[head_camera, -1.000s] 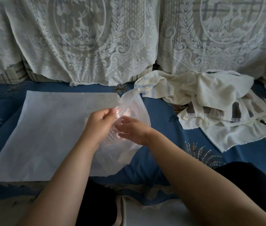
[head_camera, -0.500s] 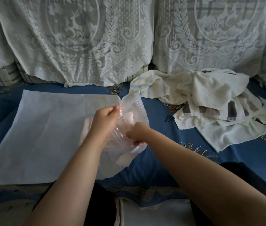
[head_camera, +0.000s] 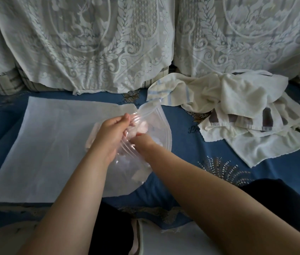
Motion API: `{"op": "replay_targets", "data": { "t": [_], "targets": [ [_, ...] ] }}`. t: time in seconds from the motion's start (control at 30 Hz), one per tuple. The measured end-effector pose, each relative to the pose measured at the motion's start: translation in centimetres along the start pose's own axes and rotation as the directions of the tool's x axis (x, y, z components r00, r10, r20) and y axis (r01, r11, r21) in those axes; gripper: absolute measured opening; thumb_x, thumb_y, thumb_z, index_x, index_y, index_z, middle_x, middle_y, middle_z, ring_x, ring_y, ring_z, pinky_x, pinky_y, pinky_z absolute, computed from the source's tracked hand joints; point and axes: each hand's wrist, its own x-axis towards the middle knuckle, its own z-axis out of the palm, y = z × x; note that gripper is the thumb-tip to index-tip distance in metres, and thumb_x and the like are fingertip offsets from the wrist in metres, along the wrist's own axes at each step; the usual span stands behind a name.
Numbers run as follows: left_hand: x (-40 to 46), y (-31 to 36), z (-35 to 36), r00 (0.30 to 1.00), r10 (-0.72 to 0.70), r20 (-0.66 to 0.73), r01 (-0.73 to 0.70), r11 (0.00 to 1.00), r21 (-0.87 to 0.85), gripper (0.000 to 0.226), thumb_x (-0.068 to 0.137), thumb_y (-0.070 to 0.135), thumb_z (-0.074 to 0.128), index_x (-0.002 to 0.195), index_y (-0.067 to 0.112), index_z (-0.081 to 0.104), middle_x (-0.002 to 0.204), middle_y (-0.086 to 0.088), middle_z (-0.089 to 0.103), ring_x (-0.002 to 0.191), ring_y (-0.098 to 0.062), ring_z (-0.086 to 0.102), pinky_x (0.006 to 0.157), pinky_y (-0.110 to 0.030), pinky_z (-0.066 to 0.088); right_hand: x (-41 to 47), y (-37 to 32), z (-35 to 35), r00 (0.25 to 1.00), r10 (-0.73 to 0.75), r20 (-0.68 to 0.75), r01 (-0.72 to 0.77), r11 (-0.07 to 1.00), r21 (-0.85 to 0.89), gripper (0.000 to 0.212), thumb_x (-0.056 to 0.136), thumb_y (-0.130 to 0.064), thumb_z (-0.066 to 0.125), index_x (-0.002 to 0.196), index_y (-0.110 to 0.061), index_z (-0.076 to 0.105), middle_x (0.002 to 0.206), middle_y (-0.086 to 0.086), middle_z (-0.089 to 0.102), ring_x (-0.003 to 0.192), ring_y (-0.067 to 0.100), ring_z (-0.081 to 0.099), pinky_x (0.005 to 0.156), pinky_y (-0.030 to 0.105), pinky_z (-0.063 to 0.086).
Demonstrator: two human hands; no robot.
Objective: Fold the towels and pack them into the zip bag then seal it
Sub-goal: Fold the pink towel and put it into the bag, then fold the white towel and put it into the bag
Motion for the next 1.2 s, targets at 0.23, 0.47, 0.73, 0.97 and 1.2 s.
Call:
{"op": "replay_targets", "data": {
  "t": [0.23,0.47,0.73,0.97,1.2],
  "targets": [
    [0.5,-0.3,0.5,0.994,0.031,-0.102,-0.022,0.996,0.09,0.026,0.096,0.028,0.054,0.078,0.016,0.068,0.072,-0.002,0.059,0.055,-0.008,0.043,0.061,-0.025,0.039,-0.7,0.2,-4.4,0.976,0.131,-0.175,-0.192,0.896,-0.401,0.027,0.096,-0.027,0.053,0.09,-0.001,0.048,0.086,0.012,0.067,0.055,0.021,0.062,0.05,0.03,0.056],
    [0.6,-0.7,3.2,0.936,0.342,-0.082,-0.253,0.818,0.516,0.021,0.097,0.03,0.048,0.08,0.023,0.059,0.074,0.0,0.057,0.073,-0.019,0.055,0.067,-0.031,0.042,-1.2,-2.2,-11.6,0.913,-0.333,-0.234,-0.064,0.45,-0.891,0.032,0.09,-0.032,0.05,0.105,-0.006,0.061,0.103,0.013,0.069,0.082,0.026,0.064,0.073,0.034,0.052],
    [3.2,0.0,3.8,0.706,0.642,-0.298,-0.264,0.629,0.731,0.029,0.096,0.024,0.051,0.119,0.017,0.066,0.113,-0.011,0.065,0.107,-0.035,0.053,0.077,-0.039,0.042,-2.2,-5.1,-26.6,0.542,-0.65,-0.533,-0.246,0.484,-0.84,0.053,0.084,-0.008,0.048,0.135,-0.023,0.042,0.147,0.007,0.026,0.13,0.034,0.033,0.101,0.044,0.038],
    [2.0,0.4,9.0,0.464,0.875,-0.14,-0.479,0.38,0.791,0.018,0.088,0.027,0.06,0.101,0.022,0.071,0.108,0.002,0.065,0.1,-0.028,0.054,0.081,-0.033,0.036,-2.2,-6.9,-28.5,0.436,-0.758,-0.486,-0.258,0.411,-0.874,0.031,0.093,-0.022,0.043,0.118,-0.012,0.059,0.123,0.012,0.059,0.114,0.032,0.048,0.084,0.039,0.041],
    [0.0,0.1,15.4,0.943,0.124,0.309,-0.225,0.922,0.315,0.068,0.094,0.064,0.023,0.079,0.019,0.072,0.074,0.002,0.073,0.074,-0.018,0.066,0.073,-0.033,0.049,-9.9,-8.2,-18.9,0.539,-0.834,-0.117,0.041,0.164,-0.986,0.022,0.098,-0.027,0.043,0.113,-0.014,0.05,0.091,0.014,0.069,0.085,0.035,0.062,0.068,0.036,0.039]
  ]
}}
